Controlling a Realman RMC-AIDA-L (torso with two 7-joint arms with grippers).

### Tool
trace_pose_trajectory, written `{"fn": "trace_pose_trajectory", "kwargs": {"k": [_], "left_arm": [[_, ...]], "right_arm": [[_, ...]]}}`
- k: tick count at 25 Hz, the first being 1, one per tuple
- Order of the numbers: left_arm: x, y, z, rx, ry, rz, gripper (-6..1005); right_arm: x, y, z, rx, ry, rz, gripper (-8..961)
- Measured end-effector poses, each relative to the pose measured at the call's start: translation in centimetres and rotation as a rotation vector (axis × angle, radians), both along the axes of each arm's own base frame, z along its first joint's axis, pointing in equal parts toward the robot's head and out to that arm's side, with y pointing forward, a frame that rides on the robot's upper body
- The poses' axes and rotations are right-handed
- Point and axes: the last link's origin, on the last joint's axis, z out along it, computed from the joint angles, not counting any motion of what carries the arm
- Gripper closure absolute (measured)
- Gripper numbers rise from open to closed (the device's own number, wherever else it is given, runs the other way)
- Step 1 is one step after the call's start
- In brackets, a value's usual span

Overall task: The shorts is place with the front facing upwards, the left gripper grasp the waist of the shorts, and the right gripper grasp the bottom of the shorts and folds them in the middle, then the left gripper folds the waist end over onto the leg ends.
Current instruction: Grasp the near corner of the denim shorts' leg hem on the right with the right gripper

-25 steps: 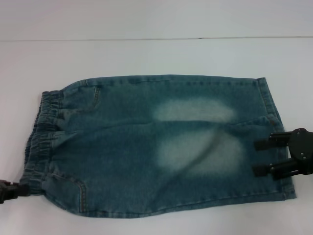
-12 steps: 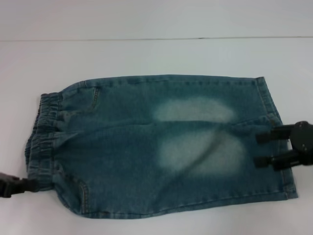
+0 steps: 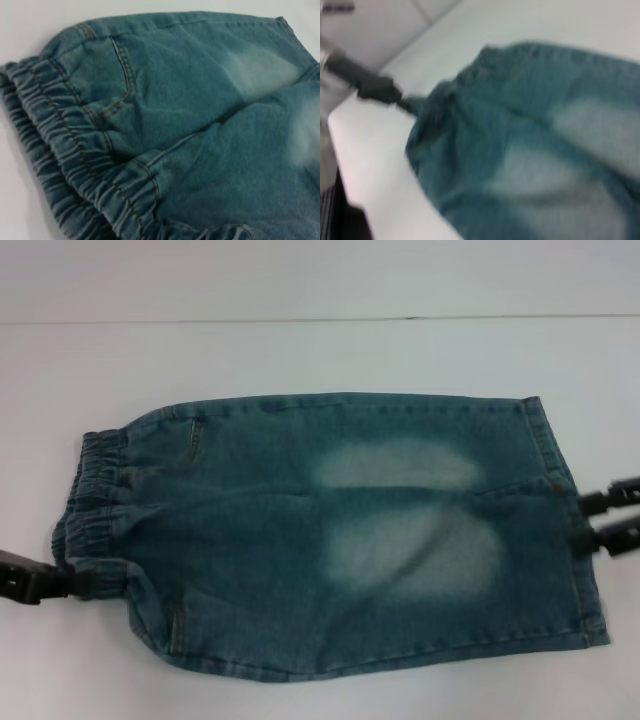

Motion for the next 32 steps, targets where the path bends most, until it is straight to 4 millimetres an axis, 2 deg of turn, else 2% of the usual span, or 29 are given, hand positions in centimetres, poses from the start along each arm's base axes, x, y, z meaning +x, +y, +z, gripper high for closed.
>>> {"fn": "trace_pose_trajectory", "kwargs": {"k": [4, 10, 18, 32], "left_arm": [[0.2, 0.5, 0.4, 0.014, 0.006, 0.006, 956], [0.7, 1.3, 1.0, 0.048, -0.008, -0.004, 955], [0.9, 1.4, 1.0, 0.058, -0.021, -0.004, 955], [0.3, 0.8, 0.6, 0.051, -0.028, 0.018, 954]], "right_arm": [[0.3, -0.8, 0.6, -0.072, -0.100, 0.016, 12], [0.8, -0.7, 0.7, -0.117, -0.214, 0.002, 12], [0.8, -0.6, -1.2, -0.220, -0.340, -0.004, 11], [0.7, -0.6, -2.9, -0.303, -0.464, -0.008, 12]]}}
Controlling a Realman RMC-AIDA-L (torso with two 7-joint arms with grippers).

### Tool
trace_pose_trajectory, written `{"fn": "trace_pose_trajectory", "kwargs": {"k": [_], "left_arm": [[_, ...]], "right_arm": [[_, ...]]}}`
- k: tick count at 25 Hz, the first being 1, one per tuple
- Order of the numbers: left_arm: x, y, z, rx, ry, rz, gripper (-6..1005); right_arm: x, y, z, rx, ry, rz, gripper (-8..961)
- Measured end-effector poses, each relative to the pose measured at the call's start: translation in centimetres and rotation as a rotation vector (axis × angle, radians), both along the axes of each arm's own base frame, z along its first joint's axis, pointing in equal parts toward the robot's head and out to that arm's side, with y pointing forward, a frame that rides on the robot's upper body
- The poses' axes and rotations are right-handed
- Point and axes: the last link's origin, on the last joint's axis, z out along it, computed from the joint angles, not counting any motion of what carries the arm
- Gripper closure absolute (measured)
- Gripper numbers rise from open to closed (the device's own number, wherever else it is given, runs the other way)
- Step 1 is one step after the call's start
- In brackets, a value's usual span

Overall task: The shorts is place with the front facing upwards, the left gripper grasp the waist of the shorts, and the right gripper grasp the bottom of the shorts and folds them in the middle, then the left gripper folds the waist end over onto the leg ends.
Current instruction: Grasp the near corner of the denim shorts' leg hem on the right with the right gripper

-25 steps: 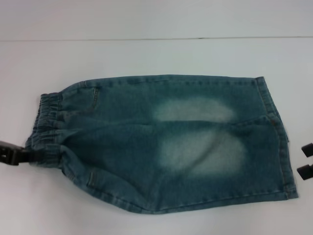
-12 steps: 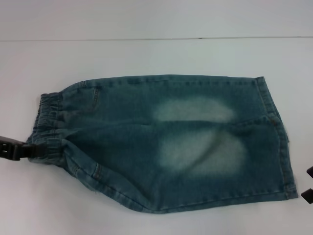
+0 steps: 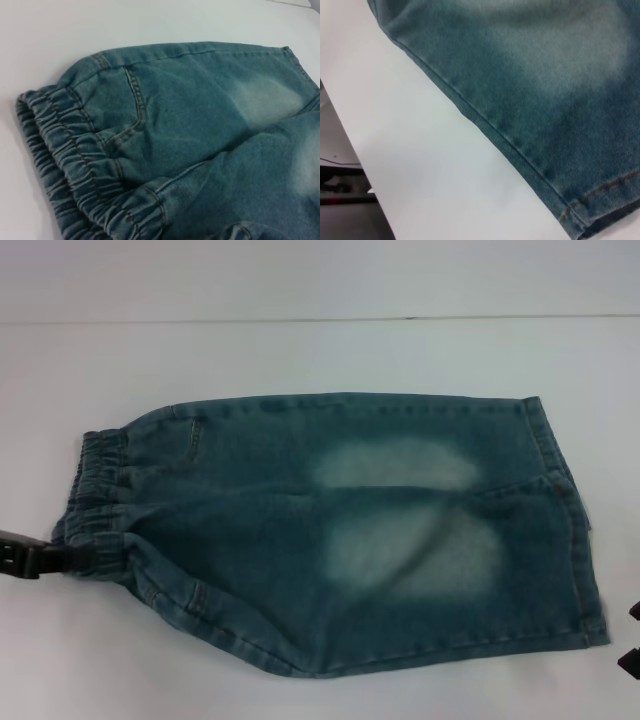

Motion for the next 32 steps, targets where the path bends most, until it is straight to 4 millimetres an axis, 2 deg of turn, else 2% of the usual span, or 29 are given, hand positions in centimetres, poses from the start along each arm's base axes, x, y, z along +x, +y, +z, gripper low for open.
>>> {"fn": "trace_pose_trajectory", "kwargs": {"k": [9, 18, 24, 29, 32], "left_arm": [[0.0, -0.2, 0.1, -0.006, -0.002, 0.001, 953], [0.0, -0.3, -0.1, -0.009, -0.006, 0.000, 952], [0.0, -0.3, -0.2, -0.009, -0.007, -0.003, 952], [0.0, -0.3, -0.2, -0.009, -0.007, -0.003, 952], [0.0, -0.3, -0.2, -0.009, -0.008, -0.003, 951]], "right_arm": [[-0.2, 0.0, -2.0, -0.030, -0.026, 0.014, 11], [-0.6, 0.6, -2.7, -0.001, -0.014, 0.034, 11], [-1.0, 1.1, -3.8, 0.016, -0.009, 0.080, 51], [-1.1, 1.2, -4.0, 0.016, -0.007, 0.089, 264], [-1.1, 1.2, -4.0, 0.015, -0.010, 0.089, 479]]}}
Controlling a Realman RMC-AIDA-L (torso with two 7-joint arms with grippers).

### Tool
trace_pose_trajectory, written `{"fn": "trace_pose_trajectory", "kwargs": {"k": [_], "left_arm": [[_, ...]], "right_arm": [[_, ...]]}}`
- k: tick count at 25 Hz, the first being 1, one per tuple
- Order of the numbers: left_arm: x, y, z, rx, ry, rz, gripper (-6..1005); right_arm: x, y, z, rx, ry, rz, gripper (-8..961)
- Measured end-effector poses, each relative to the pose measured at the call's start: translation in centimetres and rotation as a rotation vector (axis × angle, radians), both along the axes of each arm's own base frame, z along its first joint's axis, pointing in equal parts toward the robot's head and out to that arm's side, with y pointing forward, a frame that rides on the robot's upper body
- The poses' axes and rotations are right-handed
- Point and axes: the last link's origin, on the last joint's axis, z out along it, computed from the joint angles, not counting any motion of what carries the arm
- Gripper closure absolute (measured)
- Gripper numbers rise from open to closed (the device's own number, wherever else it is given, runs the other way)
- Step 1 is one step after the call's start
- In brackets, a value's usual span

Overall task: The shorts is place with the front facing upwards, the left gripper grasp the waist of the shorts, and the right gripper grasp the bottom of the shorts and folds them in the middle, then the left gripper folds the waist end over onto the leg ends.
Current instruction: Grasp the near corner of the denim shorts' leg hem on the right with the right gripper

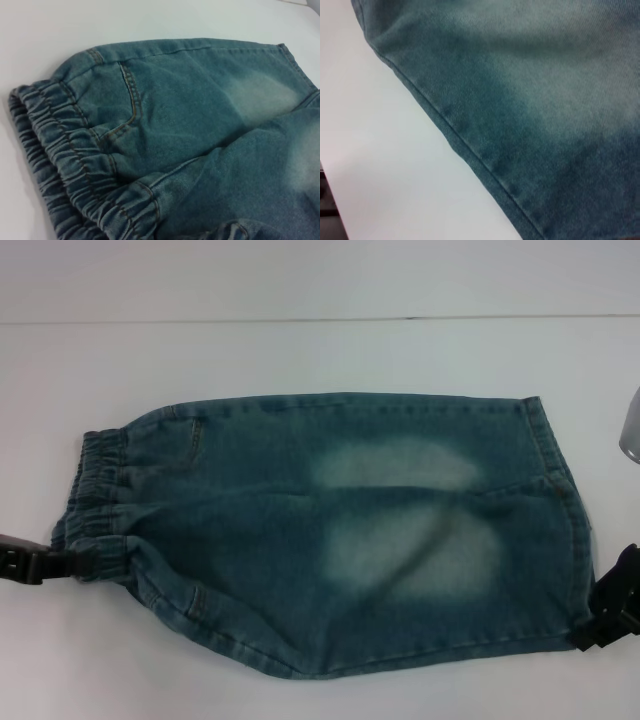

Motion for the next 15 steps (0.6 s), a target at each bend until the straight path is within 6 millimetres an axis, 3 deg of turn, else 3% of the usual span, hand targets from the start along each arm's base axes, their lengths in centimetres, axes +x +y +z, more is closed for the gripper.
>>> {"fn": "trace_pose_trajectory", "kwargs": {"k": [11, 15], "left_arm": [[0.13, -0.01, -0.18, -0.010, -0.002, -0.002, 951], [0.19, 0.09, 0.02, -0.010, -0.002, 0.003, 950]], "right_arm": [[0.11, 0.24, 0.05, 0.018, -0.003, 0.006, 719], [0.25, 0.32, 0.12, 0.033, 0.006, 0.008, 872]]}}
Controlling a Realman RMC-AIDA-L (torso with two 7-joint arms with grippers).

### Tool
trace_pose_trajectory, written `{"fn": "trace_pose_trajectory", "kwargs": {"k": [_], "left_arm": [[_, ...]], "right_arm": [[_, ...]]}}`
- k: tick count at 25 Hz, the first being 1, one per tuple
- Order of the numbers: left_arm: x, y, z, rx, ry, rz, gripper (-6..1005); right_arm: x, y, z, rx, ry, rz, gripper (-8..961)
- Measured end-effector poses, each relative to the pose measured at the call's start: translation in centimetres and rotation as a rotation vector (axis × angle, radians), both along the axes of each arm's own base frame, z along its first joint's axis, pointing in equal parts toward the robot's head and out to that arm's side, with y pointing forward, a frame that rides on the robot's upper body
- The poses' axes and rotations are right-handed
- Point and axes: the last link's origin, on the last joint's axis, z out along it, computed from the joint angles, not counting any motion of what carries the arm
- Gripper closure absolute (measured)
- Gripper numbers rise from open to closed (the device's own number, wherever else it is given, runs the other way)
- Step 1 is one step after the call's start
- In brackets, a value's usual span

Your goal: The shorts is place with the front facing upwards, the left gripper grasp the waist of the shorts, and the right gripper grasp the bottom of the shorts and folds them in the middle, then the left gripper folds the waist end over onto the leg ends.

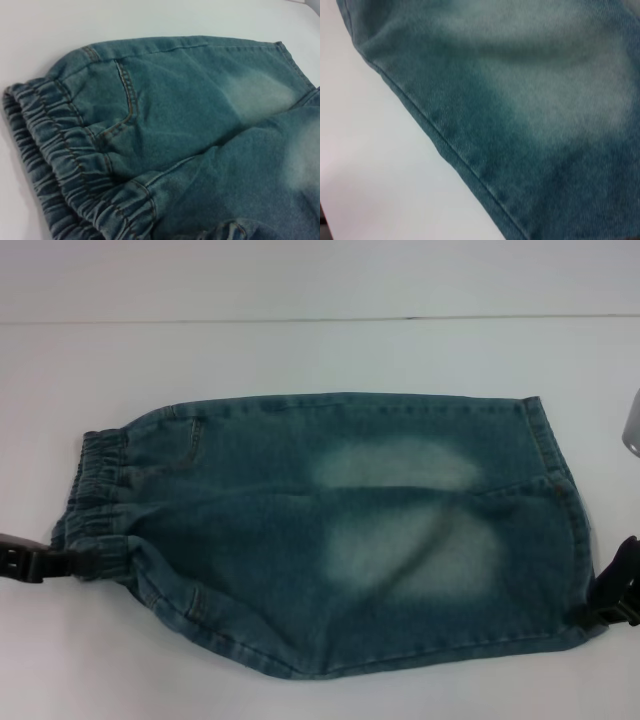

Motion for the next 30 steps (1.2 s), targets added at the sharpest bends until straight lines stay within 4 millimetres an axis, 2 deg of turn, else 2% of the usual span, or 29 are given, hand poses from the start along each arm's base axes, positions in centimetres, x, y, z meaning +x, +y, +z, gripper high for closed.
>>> {"fn": "trace_pose_trajectory", "kwargs": {"k": [1, 7, 13, 15, 17, 21, 23, 30], "left_arm": [[0.0, 0.1, 0.2, 0.000, 0.000, 0.006, 950], [0.6, 0.6, 1.1, -0.001, -0.017, 0.062, 950], [0.4, 2.4, 2.3, 0.096, -0.004, 0.170, 949], [0.4, 2.4, 2.3, 0.096, -0.004, 0.170, 949], [0.2, 3.3, 2.7, 0.155, 0.003, 0.210, 949], [0.3, 5.0, 3.1, 0.243, -0.002, 0.253, 949], [0.6, 5.5, 2.9, 0.257, -0.022, 0.249, 949], [1.2, 6.3, 2.7, 0.314, -0.093, 0.238, 948]], "right_arm": [[-0.1, 0.1, 0.1, 0.005, 0.010, 0.002, 910], [-0.4, 0.2, 1.6, 0.066, 0.160, -0.018, 910], [0.8, -0.1, 2.4, 0.190, 0.382, -0.035, 910], [1.4, 0.3, 2.5, 0.270, 0.447, -0.053, 910], [2.1, 0.8, 2.5, 0.376, 0.498, -0.057, 910], [3.3, 1.5, 2.0, 0.535, 0.551, -0.055, 909], [3.8, 2.2, 1.1, 0.642, 0.580, -0.069, 909], [4.0, 3.5, -0.2, 0.805, 0.598, -0.069, 909]]}}
